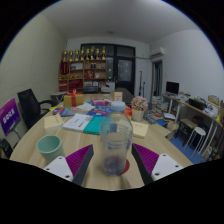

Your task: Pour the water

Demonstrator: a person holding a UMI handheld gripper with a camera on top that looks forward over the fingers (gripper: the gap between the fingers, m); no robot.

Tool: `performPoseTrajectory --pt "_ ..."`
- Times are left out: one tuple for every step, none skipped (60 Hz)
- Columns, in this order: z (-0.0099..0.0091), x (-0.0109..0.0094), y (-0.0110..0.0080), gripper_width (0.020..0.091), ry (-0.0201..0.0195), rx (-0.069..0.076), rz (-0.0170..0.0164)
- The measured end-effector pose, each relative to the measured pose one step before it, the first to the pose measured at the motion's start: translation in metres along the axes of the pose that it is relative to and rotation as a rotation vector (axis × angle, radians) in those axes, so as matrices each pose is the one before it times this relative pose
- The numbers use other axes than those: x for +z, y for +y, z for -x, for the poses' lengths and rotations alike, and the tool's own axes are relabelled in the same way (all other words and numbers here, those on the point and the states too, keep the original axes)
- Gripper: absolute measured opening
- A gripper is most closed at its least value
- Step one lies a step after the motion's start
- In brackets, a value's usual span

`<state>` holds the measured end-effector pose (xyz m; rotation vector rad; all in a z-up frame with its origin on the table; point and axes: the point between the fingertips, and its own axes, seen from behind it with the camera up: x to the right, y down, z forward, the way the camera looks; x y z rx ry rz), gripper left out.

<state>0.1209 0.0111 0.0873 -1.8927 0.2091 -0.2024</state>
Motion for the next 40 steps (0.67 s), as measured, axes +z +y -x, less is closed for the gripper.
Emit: performPoseTrajectory --pt "0.00222 -0.00815 -0.00030 0.0849 0.00192 0.0010 0.00163" --pt "0.00183 -0.00874 -0.00057 0.0846 0.00261 0.0012 0.00009" --pt "0.00188 -0.00913 -0.00053 0.0844 0.00312 0.0025 0.00003" --pt "0.00155 -0.01015 -0.00115 0.0844 0.00411 0.0032 0.00114" --pt "0.00168 -0.00984 -0.00102 0.0845 0.00459 0.0039 0.00170" --pt "0.00234 -0.01042 -0.00129 0.0845 0.00357 0.0045 0.00124" --pt "0.00282 -0.01287 -0.00183 0.0849 0.00169 0.0042 0.00039" --pt "0.00650 -0.01137 -0.00141 0.0844 0.00225 0.0059 0.00023" --pt "0.00575 -0.01126 -0.00201 0.0847 0.00131 0.0070 0.00046" --pt "0.00617 -0.01170 -0.00175 0.0846 0.00060 0.0075 0.00116" --pt "0.00597 -0.01212 -0.00191 0.0848 -0.00073 0.0069 0.00110" --pt "0.00628 -0.01216 -0.00167 0.0848 -0.00233 0.0058 0.00102" --pt "-0.00705 -0.00836 -0.00190 0.0849 -0.00716 0.0041 0.00031" --pt "0.00567 -0.01586 -0.00073 0.0847 -0.00036 0.0039 0.00059" --pt "0.00454 -0.01275 -0.00142 0.0844 0.00198 0.0031 0.00156" --pt "0.00401 -0.01268 -0.00120 0.0846 0.00314 0.0024 0.00142" --pt "0.00382 -0.01256 -0.00122 0.0843 0.00321 0.0017 0.00072" --pt "0.00376 -0.01225 -0.00112 0.0846 0.00293 0.0012 0.00016" --pt "0.00359 -0.01213 -0.00100 0.0847 0.00354 0.0015 -0.00039" --pt "0.00314 -0.01218 -0.00137 0.0847 0.00442 0.0022 -0.00087" --pt "0.00263 -0.00860 -0.00201 0.0847 0.00500 0.0031 -0.00077" --pt "0.00298 -0.01193 -0.00162 0.0850 0.00448 0.0041 -0.00143" --pt "0.00320 -0.01152 -0.00160 0.0847 0.00369 0.0051 -0.00264" --pt "0.00322 -0.01049 -0.00220 0.0848 0.00432 0.0062 -0.00370" --pt "0.00301 -0.01378 -0.00168 0.0849 0.00462 0.0098 -0.00372" --pt "0.00250 -0.01039 -0.00162 0.0848 0.00302 0.0089 -0.00170" --pt "0.00304 -0.01107 -0.00123 0.0848 0.00108 0.0086 -0.00059" --pt "0.00314 -0.01025 -0.00091 0.0851 -0.00002 0.0079 -0.00083" --pt "0.00342 -0.00968 -0.00082 0.0847 -0.00058 0.0063 -0.00079" --pt "0.00332 -0.00762 -0.00069 0.0845 -0.00107 0.0034 0.00030" --pt "0.00300 -0.00950 -0.00049 0.0846 -0.00034 0.0028 -0.00013" --pt "0.00262 -0.00939 -0.00051 0.0842 0.00103 0.0017 -0.00017" --pt "0.00367 -0.00642 -0.00034 0.0849 0.00286 0.0002 -0.00046" --pt "0.00185 -0.01131 0.00013 0.0850 0.00369 -0.0004 -0.00084" --pt "0.00117 -0.00836 -0.00048 0.0848 0.00373 -0.0005 -0.00032" --pt "0.00118 -0.00782 -0.00056 0.0849 0.00243 -0.0012 -0.00099" --pt "0.00114 -0.00782 -0.00061 0.0850 0.00126 -0.0019 -0.00148" --pt "0.00097 -0.00743 -0.00041 0.0847 0.00098 -0.0023 -0.00222" --pt "0.00099 -0.00713 -0.00061 0.0847 0.00113 -0.0019 -0.00297" --pt "0.00086 -0.00701 -0.00066 0.0844 0.00244 -0.0015 -0.00388"
